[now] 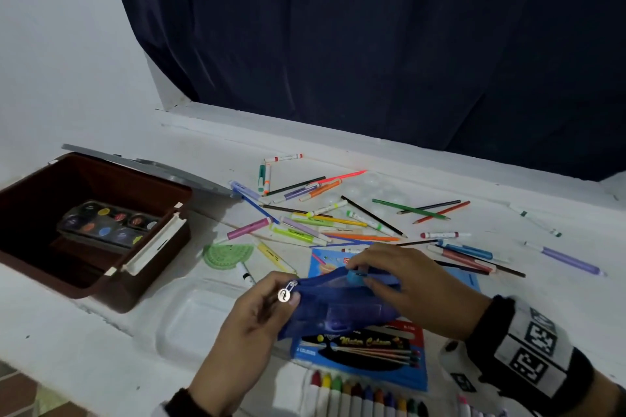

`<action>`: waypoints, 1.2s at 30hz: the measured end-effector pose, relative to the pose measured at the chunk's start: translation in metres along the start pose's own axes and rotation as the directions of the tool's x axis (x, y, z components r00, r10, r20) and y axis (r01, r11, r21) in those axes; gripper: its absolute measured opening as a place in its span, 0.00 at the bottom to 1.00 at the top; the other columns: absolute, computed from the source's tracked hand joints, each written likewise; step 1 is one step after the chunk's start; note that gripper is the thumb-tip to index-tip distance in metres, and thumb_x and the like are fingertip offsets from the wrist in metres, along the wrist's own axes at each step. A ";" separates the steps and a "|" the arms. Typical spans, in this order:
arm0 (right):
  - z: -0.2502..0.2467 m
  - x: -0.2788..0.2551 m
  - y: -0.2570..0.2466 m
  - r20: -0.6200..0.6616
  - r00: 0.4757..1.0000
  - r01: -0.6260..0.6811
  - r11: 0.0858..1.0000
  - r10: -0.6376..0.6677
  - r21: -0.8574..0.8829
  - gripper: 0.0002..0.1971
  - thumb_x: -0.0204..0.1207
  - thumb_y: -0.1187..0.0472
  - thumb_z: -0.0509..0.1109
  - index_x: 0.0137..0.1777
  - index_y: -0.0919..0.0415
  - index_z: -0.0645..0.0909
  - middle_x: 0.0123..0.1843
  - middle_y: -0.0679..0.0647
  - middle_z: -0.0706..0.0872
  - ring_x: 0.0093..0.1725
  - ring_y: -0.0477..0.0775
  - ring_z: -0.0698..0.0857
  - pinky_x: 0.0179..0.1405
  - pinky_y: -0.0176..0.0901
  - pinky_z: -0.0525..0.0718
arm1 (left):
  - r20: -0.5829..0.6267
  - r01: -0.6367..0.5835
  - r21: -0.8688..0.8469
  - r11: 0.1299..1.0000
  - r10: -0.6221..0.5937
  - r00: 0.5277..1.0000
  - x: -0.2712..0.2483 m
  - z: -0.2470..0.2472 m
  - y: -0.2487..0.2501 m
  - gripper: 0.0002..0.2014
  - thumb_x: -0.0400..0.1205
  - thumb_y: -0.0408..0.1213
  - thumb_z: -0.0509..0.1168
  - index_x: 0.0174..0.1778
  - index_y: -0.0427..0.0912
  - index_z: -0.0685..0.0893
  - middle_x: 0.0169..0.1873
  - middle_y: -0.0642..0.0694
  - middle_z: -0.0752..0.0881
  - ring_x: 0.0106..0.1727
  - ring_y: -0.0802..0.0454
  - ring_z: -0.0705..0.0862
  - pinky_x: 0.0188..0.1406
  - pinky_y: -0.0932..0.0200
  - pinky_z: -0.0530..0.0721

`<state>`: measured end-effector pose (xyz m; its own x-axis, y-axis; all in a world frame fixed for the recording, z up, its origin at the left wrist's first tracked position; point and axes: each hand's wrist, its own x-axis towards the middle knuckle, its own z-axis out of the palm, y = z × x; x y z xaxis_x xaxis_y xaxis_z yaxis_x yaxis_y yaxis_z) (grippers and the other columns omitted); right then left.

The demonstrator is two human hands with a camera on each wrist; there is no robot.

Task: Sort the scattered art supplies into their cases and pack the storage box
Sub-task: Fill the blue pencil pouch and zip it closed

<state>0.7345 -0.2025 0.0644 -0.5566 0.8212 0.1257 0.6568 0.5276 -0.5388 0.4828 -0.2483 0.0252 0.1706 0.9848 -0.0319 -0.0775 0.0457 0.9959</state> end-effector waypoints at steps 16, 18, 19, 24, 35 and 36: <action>0.014 0.001 0.014 -0.021 1.000 0.003 1.000 -0.003 -0.004 0.05 0.81 0.52 0.69 0.49 0.50 0.85 0.46 0.40 0.84 0.49 0.39 0.81 0.51 0.40 0.80 | 0.042 0.062 0.242 0.968 -0.074 0.996 -0.006 0.004 -0.006 0.11 0.88 0.29 0.61 0.61 0.46 0.84 0.54 0.46 0.91 0.59 0.49 0.89 0.57 0.52 0.88; 0.014 0.010 0.007 -0.040 0.999 -0.005 1.000 0.005 0.014 0.04 0.81 0.53 0.70 0.48 0.50 0.85 0.46 0.41 0.85 0.49 0.40 0.81 0.51 0.39 0.79 | 0.040 0.054 0.265 0.963 -0.068 0.997 -0.008 0.005 -0.009 0.11 0.89 0.31 0.60 0.63 0.48 0.82 0.53 0.47 0.91 0.58 0.50 0.89 0.59 0.50 0.88; 0.015 0.016 0.004 -0.041 0.999 -0.005 1.000 0.006 0.015 0.04 0.81 0.53 0.70 0.49 0.50 0.86 0.46 0.40 0.85 0.49 0.40 0.81 0.52 0.40 0.80 | 0.032 0.044 0.271 0.962 -0.055 0.998 -0.008 0.006 -0.012 0.11 0.89 0.33 0.59 0.64 0.49 0.82 0.53 0.46 0.91 0.58 0.50 0.89 0.58 0.49 0.88; 0.014 0.043 -0.002 -0.008 1.000 -0.019 1.000 0.019 0.010 0.04 0.80 0.53 0.70 0.49 0.48 0.86 0.46 0.40 0.85 0.48 0.41 0.83 0.49 0.43 0.83 | -0.013 -0.033 0.389 0.921 0.042 0.999 -0.005 0.007 -0.024 0.07 0.88 0.36 0.63 0.58 0.50 0.83 0.49 0.52 0.90 0.53 0.57 0.89 0.48 0.59 0.88; -0.009 0.063 -0.010 -0.255 0.962 -0.015 0.954 0.095 0.301 0.02 0.78 0.59 0.74 0.48 0.50 0.87 0.37 0.46 0.86 0.35 0.48 0.85 0.34 0.30 0.80 | -0.193 -0.067 0.174 0.983 0.101 0.976 -0.017 -0.009 0.045 0.07 0.83 0.45 0.61 0.47 0.50 0.84 0.42 0.47 0.86 0.42 0.52 0.88 0.42 0.49 0.92; -0.011 0.068 -0.012 -0.283 0.952 -0.006 0.933 0.115 0.359 0.02 0.79 0.59 0.73 0.47 0.52 0.87 0.37 0.47 0.87 0.34 0.48 0.85 0.35 0.33 0.82 | -0.258 -0.080 0.147 0.986 0.116 0.959 -0.021 -0.017 0.055 0.07 0.81 0.45 0.62 0.45 0.51 0.86 0.43 0.46 0.87 0.42 0.53 0.88 0.42 0.49 0.92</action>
<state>0.6942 -0.1512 0.0884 -0.3109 0.9041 0.2933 0.4335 0.4095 -0.8027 0.4580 -0.2633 0.0787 -0.0985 0.9931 0.0633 0.0544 -0.0581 0.9968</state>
